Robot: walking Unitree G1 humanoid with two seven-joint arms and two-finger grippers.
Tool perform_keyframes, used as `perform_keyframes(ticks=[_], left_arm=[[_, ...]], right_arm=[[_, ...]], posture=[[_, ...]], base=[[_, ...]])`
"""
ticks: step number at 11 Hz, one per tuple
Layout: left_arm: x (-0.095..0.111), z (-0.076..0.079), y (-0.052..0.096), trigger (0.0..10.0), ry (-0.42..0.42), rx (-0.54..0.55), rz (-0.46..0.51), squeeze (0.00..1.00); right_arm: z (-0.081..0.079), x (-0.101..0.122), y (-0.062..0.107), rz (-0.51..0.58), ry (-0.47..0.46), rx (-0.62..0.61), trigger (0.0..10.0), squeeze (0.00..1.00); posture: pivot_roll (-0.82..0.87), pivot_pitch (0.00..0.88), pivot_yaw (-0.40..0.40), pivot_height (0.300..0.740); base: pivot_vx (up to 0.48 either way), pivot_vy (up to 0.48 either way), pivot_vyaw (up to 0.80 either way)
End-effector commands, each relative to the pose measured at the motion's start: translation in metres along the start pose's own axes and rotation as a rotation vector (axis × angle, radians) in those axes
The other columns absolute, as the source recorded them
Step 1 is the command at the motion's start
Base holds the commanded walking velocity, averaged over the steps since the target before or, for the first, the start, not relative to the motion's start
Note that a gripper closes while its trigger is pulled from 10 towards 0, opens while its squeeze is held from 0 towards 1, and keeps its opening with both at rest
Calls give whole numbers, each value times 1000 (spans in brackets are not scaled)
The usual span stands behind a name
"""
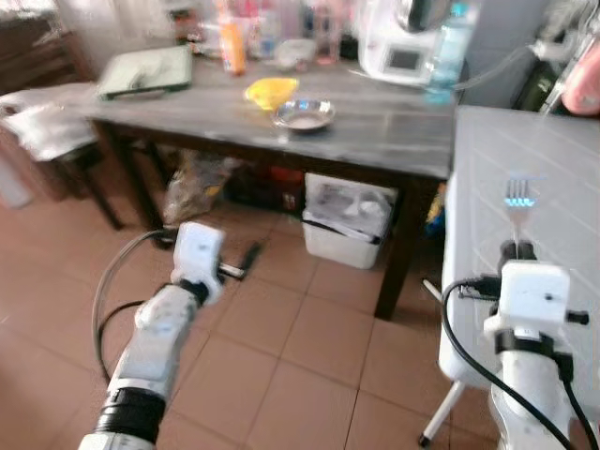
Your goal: Setting the table
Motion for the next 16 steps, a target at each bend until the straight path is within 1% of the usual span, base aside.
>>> perform_keyframes(ticks=[1,2,3,4,5,6,7,8,9,10,11,13,15,16], left_arm=[[-2,5,-3,10000,5,-9,-18,0],[-3,7,-4,10000,15,-5,-28,0],[-1,6,-4,10000,-35,7,-7,0],[-4,-3,0,10000,-49,60,0,0],[-8,-16,8,10000,-66,122,0,0],[-12,-31,20,10000,-87,195,-4,0],[-13,-38,28,10000,-102,241,10,0],[-13,-43,36,10000,-99,281,28,0],[-12,-45,47,10000,-99,321,46,0],[-14,-47,53,10000,-102,337,48,0],[-11,-49,58,10000,-127,358,67,0],[-3,-51,61,10000,-154,379,90,0],[-2,-49,62,10000,-156,374,83,0],[-2,-46,60,10000,-150,363,79,0]], right_arm=[[4,-3,1,-11,4,-19,10000,0],[4,-4,2,-18,0,-22,10000,0],[3,-4,4,-19,2,-20,10000,0],[5,-8,5,-30,8,-22,10000,0],[6,-10,5,-32,10,-24,10000,0],[5,-10,2,-27,9,-7,10000,0],[1,-9,-3,-12,5,26,10000,0],[-6,-6,-9,10,1,61,10000,0],[-11,-2,-16,33,-8,89,10000,0],[-13,-1,-18,37,-14,100,10000,0],[-19,-1,-18,39,-28,124,10000,0],[-27,-2,-18,38,-48,152,10000,0],[-30,-3,-17,31,-60,155,10000,0],[-31,-5,-16,26,-63,155,10000,0]], posture=[[45,59,56,740],[43,59,57,740],[42,59,58,740],[44,55,53,740],[54,49,40,740],[80,47,15,740],[101,47,-3,740],[132,51,-30,740],[163,57,-53,740],[180,62,-61,740],[199,69,-69,740],[212,75,-68,740],[217,82,-57,740],[221,81,-51,740]], base=[[0,0,0],[0,0,0],[0,0,-431],[0,0,-425],[0,0,0],[0,0,0],[0,0,0],[0,0,0],[0,0,0],[0,0,0],[0,0,0],[0,0,0],[0,0,-206],[0,0,-444]])
Point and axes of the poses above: a point about 5 cm out from each wrist's last joint towards the gripper, its own y axis pointing back from the gripper into the wrist, its own x axis along the axis of the wrist's last joint, z = x × y, the point moved 1 cm from there along -y, pointing out of the wrist towards the gripper, and after that the axes turned 14 degrees about y, right-handed, at the moved point
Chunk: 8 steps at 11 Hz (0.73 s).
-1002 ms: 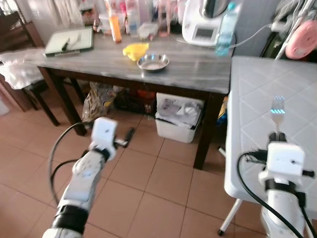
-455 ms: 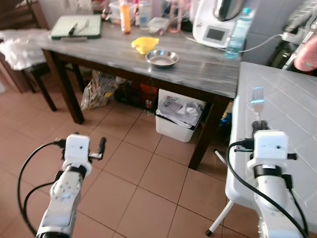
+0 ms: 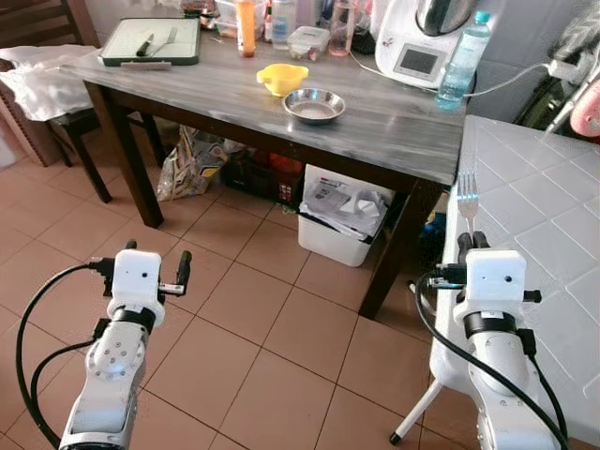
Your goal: Setting the table
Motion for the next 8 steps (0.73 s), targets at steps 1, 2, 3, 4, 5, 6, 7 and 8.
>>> perform_keyframes(ticks=[1,2,3,4,5,6,7,8], left_arm=[[4,5,-2,10000,0,-26,3,0],[3,7,-4,10000,1,-36,-5,0],[2,9,-6,10000,-1,-50,-12,0],[2,12,-8,10000,4,-54,-16,0],[2,14,-9,10000,6,-57,-15,0],[3,16,-8,10000,12,-58,-13,0],[1,20,-5,10000,17,-62,-16,0],[-3,20,-6,10000,22,-57,-23,0]], right_arm=[[-1,-1,1,-1,-7,-3,10000,0],[-2,1,1,3,-9,-6,10000,0],[-1,2,2,4,-12,-13,10000,0],[0,-1,5,-3,-10,-16,10000,0],[0,-2,5,-6,-9,-16,10000,0],[-1,-2,5,-6,-10,-12,10000,0],[-1,0,2,3,-10,-3,10000,0],[-2,-1,0,5,-9,1,10000,0]], posture=[[218,79,-48,740],[197,72,-44,740],[193,69,-43,740],[187,70,-41,740],[188,72,-42,740],[195,75,-47,740],[199,73,-54,740],[195,74,-58,740]], base=[[0,285,-450],[0,307,-444],[0,326,-444],[0,330,-438],[0,334,-425],[0,352,0],[0,360,0],[0,386,0]])
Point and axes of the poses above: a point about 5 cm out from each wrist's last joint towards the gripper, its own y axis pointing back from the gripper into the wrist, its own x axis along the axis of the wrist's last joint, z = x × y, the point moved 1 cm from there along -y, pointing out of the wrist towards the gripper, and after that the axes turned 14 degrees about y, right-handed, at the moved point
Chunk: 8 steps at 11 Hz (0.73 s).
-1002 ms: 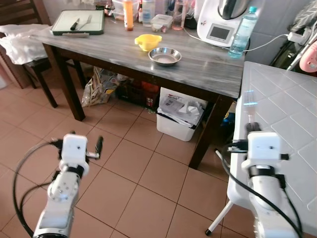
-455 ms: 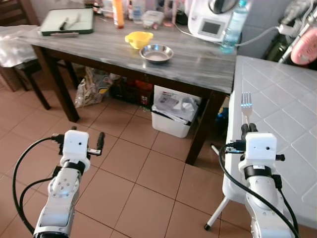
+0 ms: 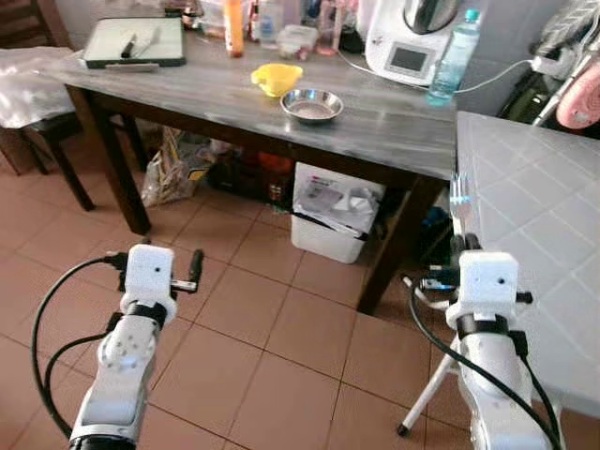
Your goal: Setting the table
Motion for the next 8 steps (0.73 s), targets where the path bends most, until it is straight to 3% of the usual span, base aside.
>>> perform_keyframes(ticks=[1,2,8], left_arm=[[-7,2,1,10000,2,5,-23,0],[-1,10,-1,10000,14,-26,-8,0],[3,23,-11,10000,18,-68,2,0]], right_arm=[[1,-4,-1,-11,3,-5,10000,0],[2,5,-3,12,-2,-4,10000,0],[-1,8,-10,39,5,8,10000,0]], posture=[[192,70,-66,740],[188,71,-68,740],[197,67,-63,740]], base=[[0,386,0],[0,480,0],[0,480,0]])
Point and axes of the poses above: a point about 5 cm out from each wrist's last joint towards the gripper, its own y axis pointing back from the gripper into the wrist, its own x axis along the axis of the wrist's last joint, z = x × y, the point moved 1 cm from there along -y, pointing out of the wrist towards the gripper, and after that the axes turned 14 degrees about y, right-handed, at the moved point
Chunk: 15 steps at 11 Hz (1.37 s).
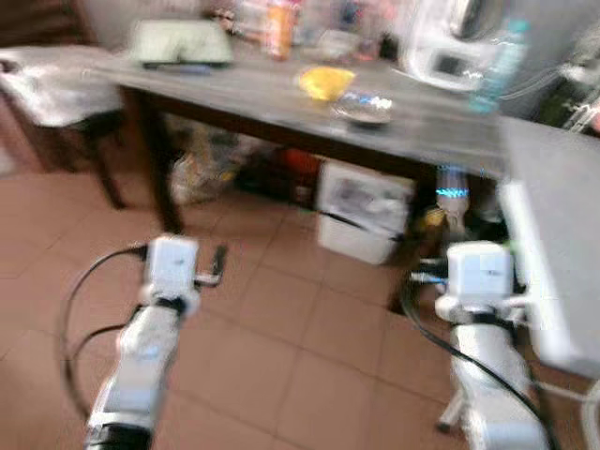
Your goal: Setting the table
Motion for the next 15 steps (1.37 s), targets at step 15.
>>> perform_keyframes(ticks=[15], left_arm=[[14,42,-24,10000,91,-259,58,0]], right_arm=[[27,-14,25,-80,43,-131,10000,0]], posture=[[123,57,-18,740]], base=[[130,0,0]])
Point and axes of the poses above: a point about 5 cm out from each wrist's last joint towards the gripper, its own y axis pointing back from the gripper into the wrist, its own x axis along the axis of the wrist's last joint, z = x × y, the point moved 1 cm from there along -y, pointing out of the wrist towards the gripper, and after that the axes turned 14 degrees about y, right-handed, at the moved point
